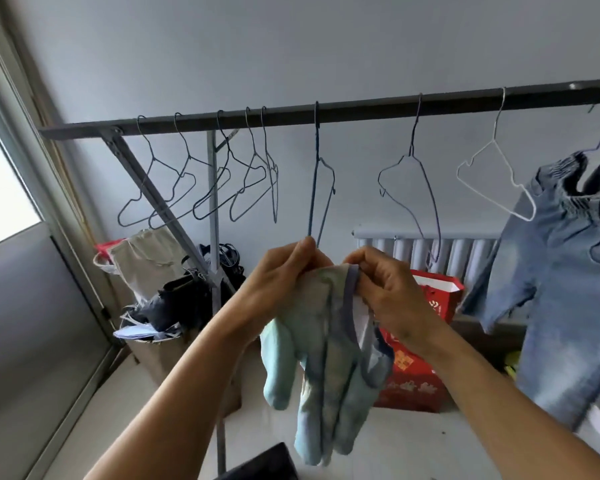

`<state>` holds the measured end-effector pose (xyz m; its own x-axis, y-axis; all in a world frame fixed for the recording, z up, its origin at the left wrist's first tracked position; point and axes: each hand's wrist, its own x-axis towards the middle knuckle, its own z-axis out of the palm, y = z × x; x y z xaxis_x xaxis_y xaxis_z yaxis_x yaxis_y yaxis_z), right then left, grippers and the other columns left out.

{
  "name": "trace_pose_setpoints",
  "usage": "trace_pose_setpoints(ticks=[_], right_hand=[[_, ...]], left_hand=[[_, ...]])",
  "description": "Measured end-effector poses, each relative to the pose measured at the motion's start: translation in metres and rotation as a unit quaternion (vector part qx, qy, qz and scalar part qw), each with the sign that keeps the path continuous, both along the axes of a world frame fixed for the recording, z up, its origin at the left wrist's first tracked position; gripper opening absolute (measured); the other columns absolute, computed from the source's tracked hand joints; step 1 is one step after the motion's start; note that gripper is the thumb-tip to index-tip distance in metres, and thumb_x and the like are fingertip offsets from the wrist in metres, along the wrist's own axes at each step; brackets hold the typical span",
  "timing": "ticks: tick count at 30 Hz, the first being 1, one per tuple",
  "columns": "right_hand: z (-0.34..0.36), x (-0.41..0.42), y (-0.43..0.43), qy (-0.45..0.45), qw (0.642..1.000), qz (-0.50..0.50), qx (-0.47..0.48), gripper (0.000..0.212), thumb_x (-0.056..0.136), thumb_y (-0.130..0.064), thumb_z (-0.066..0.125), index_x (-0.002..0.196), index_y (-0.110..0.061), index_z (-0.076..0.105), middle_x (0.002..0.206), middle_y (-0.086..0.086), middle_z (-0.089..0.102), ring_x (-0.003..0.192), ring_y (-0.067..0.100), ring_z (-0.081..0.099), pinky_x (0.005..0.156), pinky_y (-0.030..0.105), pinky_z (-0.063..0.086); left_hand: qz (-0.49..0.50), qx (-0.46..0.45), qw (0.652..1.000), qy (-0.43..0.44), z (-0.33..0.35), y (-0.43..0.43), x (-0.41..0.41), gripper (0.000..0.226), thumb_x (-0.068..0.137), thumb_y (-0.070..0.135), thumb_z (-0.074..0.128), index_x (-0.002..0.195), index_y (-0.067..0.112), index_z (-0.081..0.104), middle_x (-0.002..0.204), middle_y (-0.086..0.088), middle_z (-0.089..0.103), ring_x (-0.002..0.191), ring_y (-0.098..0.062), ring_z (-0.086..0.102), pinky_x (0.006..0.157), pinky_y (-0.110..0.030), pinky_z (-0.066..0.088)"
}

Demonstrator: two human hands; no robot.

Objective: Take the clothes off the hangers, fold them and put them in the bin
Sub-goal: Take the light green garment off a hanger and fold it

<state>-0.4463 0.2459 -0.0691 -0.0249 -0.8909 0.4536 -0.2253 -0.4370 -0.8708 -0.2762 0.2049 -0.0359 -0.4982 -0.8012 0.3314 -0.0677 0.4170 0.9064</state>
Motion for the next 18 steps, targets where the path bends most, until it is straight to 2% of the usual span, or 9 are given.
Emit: trace_pose_setpoints(ticks=[2,5,7,9,12,15,18], right_hand=[[0.0,0.011,-0.003,0.007,1.0,-0.001,-0.011,0.012,0.097,-0.005,0.053,0.087,-0.003,0.059,0.067,0.003,0.058,0.063,0.006,0.052,0.058,0.014,0.042],[0.005,0.026,-0.01,0.021,0.999,0.011,-0.029,0.012,0.096,-0.007,0.055,0.085,-0.007,0.06,0.074,0.02,0.059,0.068,0.015,0.053,0.062,0.025,0.044],[0.007,0.034,-0.015,0.027,0.999,0.023,-0.034,0.012,0.095,-0.008,0.057,0.084,-0.011,0.061,0.078,0.022,0.06,0.069,0.021,0.054,0.064,0.028,0.045],[0.008,0.041,-0.018,0.038,0.998,0.029,-0.039,0.011,0.094,-0.012,0.059,0.084,-0.014,0.062,0.078,0.02,0.061,0.071,0.028,0.056,0.065,0.027,0.048],[0.005,0.046,-0.024,0.054,0.998,0.03,-0.029,0.009,0.093,-0.018,0.061,0.086,-0.013,0.062,0.071,0.012,0.061,0.064,0.018,0.054,0.061,0.023,0.047],[-0.007,0.04,-0.035,0.141,0.99,0.01,0.005,0.012,0.092,-0.017,0.064,0.082,-0.015,0.057,0.062,-0.005,0.047,0.055,0.005,0.041,0.053,0.018,0.035],[-0.022,0.03,-0.04,0.202,0.979,-0.018,0.032,0.013,0.09,-0.01,0.061,0.08,-0.014,0.055,0.065,-0.001,0.048,0.055,0.007,0.042,0.054,0.021,0.036]], left_hand=[[0.013,-0.008,0.999,-0.036,0.003,-0.003,0.017,0.03,0.102,0.021,0.048,0.09,0.002,0.069,0.079,-0.011,0.067,0.074,-0.011,0.06,0.07,-0.025,0.051],[-0.01,-0.02,0.994,-0.106,0.008,-0.006,0.039,0.018,0.096,0.018,0.06,0.099,0.004,0.072,0.093,-0.021,0.071,0.079,-0.016,0.065,0.074,-0.033,0.055],[-0.024,-0.006,0.993,-0.118,0.012,-0.008,0.049,0.016,0.093,0.021,0.065,0.094,0.008,0.073,0.085,-0.013,0.073,0.077,-0.014,0.066,0.07,-0.029,0.056],[-0.014,-0.01,0.993,-0.121,0.015,-0.01,0.055,0.012,0.092,0.021,0.065,0.087,0.012,0.072,0.075,-0.001,0.069,0.072,-0.009,0.063,0.063,-0.023,0.051],[0.015,-0.055,0.99,-0.126,0.015,-0.015,0.06,0.016,0.096,0.017,0.059,0.081,0.017,0.065,0.069,0.007,0.06,0.066,-0.005,0.054,0.06,-0.019,0.044],[0.044,-0.05,0.992,-0.107,0.012,-0.02,0.068,0.021,0.1,0.014,0.053,0.08,0.018,0.057,0.068,0.008,0.051,0.063,-0.007,0.044,0.057,-0.02,0.037],[0.056,-0.053,0.991,-0.112,0.011,-0.023,0.081,0.019,0.101,0.02,0.051,0.083,0.016,0.057,0.073,0.005,0.053,0.069,-0.009,0.047,0.065,-0.027,0.041]])
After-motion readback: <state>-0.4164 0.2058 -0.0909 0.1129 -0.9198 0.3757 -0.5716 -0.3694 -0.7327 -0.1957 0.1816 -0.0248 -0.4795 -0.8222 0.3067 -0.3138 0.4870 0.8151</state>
